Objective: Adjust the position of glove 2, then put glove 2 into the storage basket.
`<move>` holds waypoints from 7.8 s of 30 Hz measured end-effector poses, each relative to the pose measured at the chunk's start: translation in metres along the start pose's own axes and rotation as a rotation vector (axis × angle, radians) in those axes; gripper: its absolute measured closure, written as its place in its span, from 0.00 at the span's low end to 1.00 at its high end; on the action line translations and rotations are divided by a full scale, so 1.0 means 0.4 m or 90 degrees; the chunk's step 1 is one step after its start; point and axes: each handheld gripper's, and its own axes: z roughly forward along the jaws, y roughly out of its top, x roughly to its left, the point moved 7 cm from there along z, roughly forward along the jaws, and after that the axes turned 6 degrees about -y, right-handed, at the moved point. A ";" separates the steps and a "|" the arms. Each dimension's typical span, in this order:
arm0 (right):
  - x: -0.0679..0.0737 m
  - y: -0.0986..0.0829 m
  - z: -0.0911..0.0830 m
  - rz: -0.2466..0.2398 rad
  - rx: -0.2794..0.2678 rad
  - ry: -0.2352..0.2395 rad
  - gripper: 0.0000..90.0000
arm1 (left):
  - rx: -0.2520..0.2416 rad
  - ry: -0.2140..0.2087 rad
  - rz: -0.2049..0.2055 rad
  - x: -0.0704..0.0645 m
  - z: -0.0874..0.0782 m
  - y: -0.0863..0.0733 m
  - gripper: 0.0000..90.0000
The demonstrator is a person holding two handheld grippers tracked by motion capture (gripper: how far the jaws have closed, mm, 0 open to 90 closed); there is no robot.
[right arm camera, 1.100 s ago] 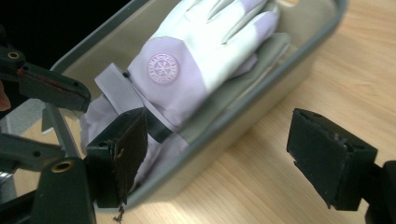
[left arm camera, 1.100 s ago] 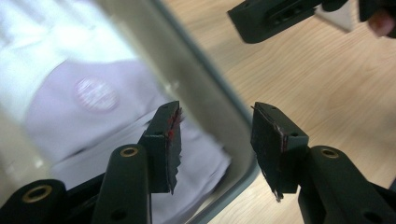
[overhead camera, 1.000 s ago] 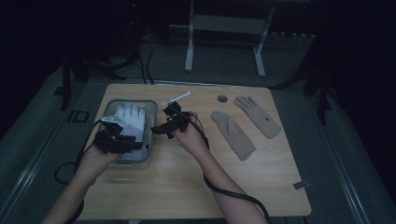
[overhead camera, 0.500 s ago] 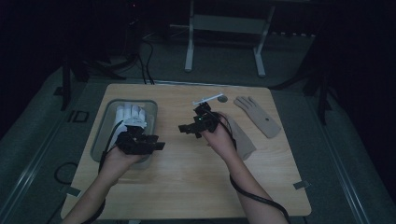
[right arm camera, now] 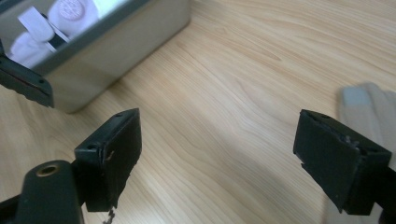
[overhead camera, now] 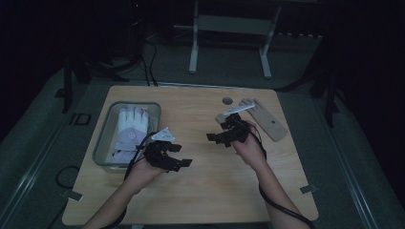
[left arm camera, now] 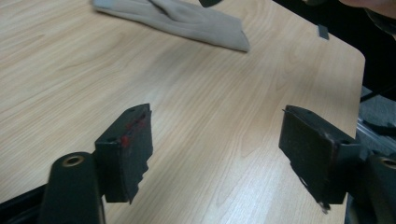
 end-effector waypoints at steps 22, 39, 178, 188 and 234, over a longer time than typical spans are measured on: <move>-0.190 -0.174 -0.012 0.003 0.018 -0.114 0.28 | -0.093 0.096 0.026 0.014 0.074 -0.118 0.16; -0.292 -0.209 0.037 -0.035 0.019 -0.158 0.39 | -0.149 0.094 0.058 -0.001 0.087 -0.136 0.16; -0.368 -0.271 -0.143 0.189 -0.006 -0.330 0.91 | -0.174 0.104 0.094 -0.025 0.110 -0.169 0.15; -0.350 -0.361 -0.098 0.193 0.034 -0.313 0.89 | -0.172 0.102 0.102 -0.027 0.111 -0.169 0.15; -0.365 -0.235 -0.158 0.178 -0.090 -0.300 0.92 | -0.181 0.085 0.085 -0.028 0.111 -0.169 0.15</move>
